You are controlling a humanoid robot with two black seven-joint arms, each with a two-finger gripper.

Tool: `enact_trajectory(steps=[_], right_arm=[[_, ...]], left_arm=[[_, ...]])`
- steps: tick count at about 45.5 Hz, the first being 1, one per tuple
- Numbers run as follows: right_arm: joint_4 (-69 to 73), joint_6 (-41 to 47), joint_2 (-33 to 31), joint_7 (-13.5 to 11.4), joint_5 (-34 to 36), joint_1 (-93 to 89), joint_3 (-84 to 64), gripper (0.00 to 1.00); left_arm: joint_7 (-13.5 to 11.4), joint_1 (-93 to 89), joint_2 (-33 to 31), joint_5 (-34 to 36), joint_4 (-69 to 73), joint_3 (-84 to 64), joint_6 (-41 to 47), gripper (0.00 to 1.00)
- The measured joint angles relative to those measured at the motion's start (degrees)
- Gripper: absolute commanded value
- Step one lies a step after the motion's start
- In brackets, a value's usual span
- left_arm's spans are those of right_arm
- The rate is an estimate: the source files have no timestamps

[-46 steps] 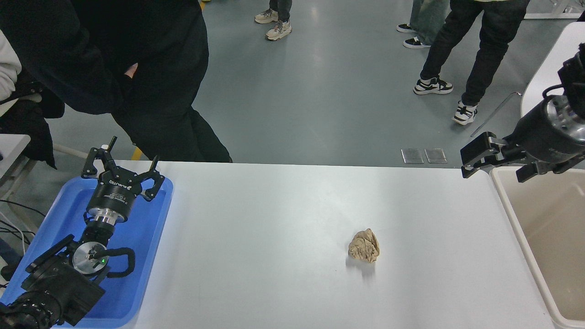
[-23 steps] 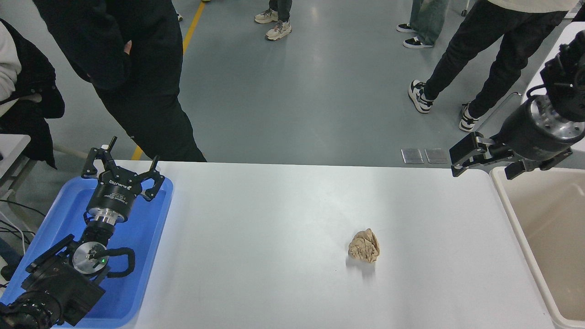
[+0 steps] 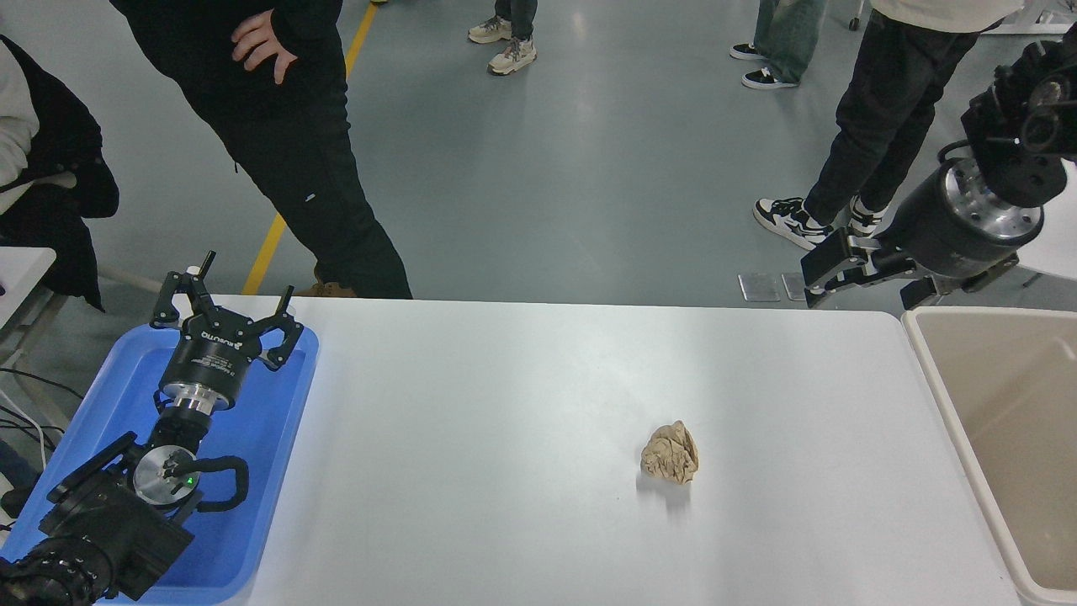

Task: Pick up paper ball place in dustbin

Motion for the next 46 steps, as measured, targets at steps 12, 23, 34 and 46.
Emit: enact_trajectory(steps=[12,23,34,46], right_arm=[[-4.3,-3.8,6.0,0.0,0.0,-7.0,2.7,1.0],[-12.2,-10.1,14.0,0.0,-0.1,-18.3,6.2,1.0],[-19.6,-12.3,18.4,0.0,-0.1,-28.6,9.5,1.0],[-25.5,-13.9,20.3,0.0,-0.2,-37.9,13.8,1.0]], left_arm=[[0.0,0.0,0.0,0.0,0.0,0.0,0.0,1.0],[0.0,0.0,0.0,0.0,0.0,0.0,0.0,1.0],[0.0,0.0,0.0,0.0,0.0,0.0,0.0,1.0],[0.0,0.0,0.0,0.0,0.0,0.0,0.0,1.0]])
